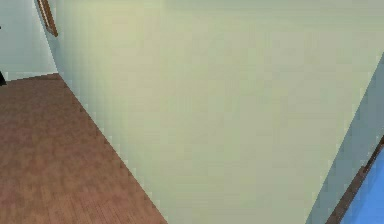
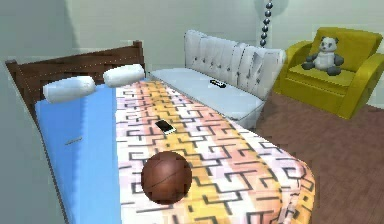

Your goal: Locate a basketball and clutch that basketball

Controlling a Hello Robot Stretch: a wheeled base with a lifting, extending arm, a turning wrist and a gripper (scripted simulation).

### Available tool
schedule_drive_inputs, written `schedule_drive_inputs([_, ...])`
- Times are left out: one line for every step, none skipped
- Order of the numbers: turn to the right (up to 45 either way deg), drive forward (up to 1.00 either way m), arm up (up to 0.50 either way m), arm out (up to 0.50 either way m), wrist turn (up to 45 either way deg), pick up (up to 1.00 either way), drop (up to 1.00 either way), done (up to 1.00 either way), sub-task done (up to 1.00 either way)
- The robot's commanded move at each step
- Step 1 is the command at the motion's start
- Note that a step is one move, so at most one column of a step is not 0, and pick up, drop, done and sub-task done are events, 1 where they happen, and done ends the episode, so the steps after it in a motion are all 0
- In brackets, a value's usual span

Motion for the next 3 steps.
schedule_drive_inputs([0.0,0.0,0.5,0.0,0.0,0.0,0.0,0.0,0.0])
schedule_drive_inputs([0.0,0.0,0.28,0.0,0.0,0.0,0.0,0.0,0.0])
schedule_drive_inputs([0.0,0.0,0.0,0.26,0.0,0.0,0.0,0.0,0.0])
